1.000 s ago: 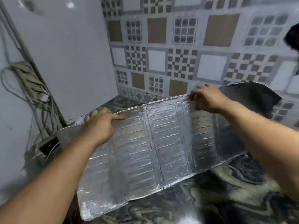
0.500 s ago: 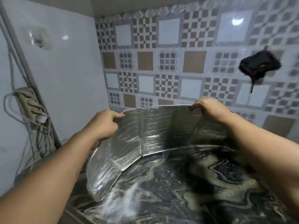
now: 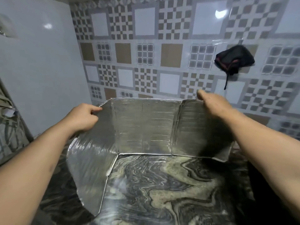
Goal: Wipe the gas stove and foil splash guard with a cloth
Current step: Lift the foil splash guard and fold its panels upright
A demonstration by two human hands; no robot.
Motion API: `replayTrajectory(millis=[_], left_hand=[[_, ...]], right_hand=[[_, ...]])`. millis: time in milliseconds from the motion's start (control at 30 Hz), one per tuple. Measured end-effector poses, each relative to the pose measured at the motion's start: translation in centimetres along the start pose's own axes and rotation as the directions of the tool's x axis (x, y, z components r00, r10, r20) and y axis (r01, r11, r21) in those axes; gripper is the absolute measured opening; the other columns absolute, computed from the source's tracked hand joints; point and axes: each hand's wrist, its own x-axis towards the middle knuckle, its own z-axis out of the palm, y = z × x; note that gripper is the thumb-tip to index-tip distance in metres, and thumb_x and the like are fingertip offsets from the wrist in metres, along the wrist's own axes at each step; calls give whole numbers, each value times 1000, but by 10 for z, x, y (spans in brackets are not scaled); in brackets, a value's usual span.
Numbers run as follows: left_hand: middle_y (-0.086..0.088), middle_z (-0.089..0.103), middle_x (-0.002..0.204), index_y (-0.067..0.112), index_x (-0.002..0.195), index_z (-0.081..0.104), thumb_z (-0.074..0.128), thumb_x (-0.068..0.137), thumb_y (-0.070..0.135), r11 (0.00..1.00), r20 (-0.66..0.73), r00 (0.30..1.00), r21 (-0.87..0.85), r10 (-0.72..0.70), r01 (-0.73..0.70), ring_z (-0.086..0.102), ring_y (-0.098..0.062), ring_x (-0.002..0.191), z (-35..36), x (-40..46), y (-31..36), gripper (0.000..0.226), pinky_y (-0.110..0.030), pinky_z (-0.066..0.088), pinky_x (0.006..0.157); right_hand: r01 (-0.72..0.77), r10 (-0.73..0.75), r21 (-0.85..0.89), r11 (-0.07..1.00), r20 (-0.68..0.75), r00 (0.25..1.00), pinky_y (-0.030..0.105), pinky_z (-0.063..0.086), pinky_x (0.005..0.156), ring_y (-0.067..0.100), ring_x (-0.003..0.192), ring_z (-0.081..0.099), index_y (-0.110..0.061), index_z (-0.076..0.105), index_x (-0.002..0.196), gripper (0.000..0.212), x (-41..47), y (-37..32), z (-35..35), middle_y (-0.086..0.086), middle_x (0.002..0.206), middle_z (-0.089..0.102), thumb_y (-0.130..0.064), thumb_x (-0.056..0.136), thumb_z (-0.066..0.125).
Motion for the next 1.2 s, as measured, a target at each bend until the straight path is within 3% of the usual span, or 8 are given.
replayTrajectory(millis=[133,333,533,700,833,900,1100,1200], left_hand=[[-10,65,129,29,132,62,53,86,7,998,-20,998,0,-60,60,63,-26,88,11,2,3,51,-27,42,63],[-6,71,117,37,126,65,54,79,16,992,-19,994,-79,-103,102,66,-32,77,22,9,26,52,-30,44,64],[-5,66,124,27,132,61,53,87,4,990,-28,999,-138,-46,42,56,-23,71,53,14,86,51,-24,39,56],[0,72,115,32,129,63,50,72,14,977,16,999,-211,42,-38,67,-31,80,84,12,132,62,-34,49,67],[-10,71,112,28,131,63,51,84,5,960,59,990,-257,130,-110,64,-38,71,115,5,178,54,-41,51,64],[-12,72,110,27,131,63,51,84,4,941,86,983,-314,161,-127,52,-25,57,132,2,198,54,-31,41,58],[-2,70,111,22,130,63,53,86,1,909,175,958,-390,228,-145,60,-14,79,182,-21,261,50,-28,47,70],[-4,70,115,18,130,63,51,85,0,879,231,938,-458,260,-131,66,-24,99,207,-34,292,50,-39,53,89]], right_hand=[[-88,82,43,995,117,990,46,51,73,33,82,58,-31,39,103,39,-9,35,7,7,98,63,-4,81,57],[-118,113,145,982,44,993,38,44,64,32,79,55,-35,41,95,38,-11,78,-4,9,95,58,-2,82,57],[-149,168,167,975,-106,980,45,48,70,35,80,52,-30,38,89,41,-26,127,-32,14,90,54,9,76,46],[-208,229,154,966,-132,964,44,46,71,34,79,51,-27,42,93,25,-59,177,-59,13,88,53,-8,85,55],[-272,282,90,958,-143,949,44,45,68,35,78,51,-31,38,91,36,-89,226,-74,13,86,53,1,82,50],[-327,332,59,943,-162,929,45,46,70,31,76,47,-33,37,90,42,-106,247,-82,10,85,50,6,80,48],[-458,448,-8,889,-193,873,44,46,72,35,80,53,-27,42,93,41,-165,310,-106,16,89,53,10,77,48],[-519,503,-55,853,-185,845,49,47,79,43,89,57,-29,43,94,40,-196,339,-116,24,98,59,7,79,49]])
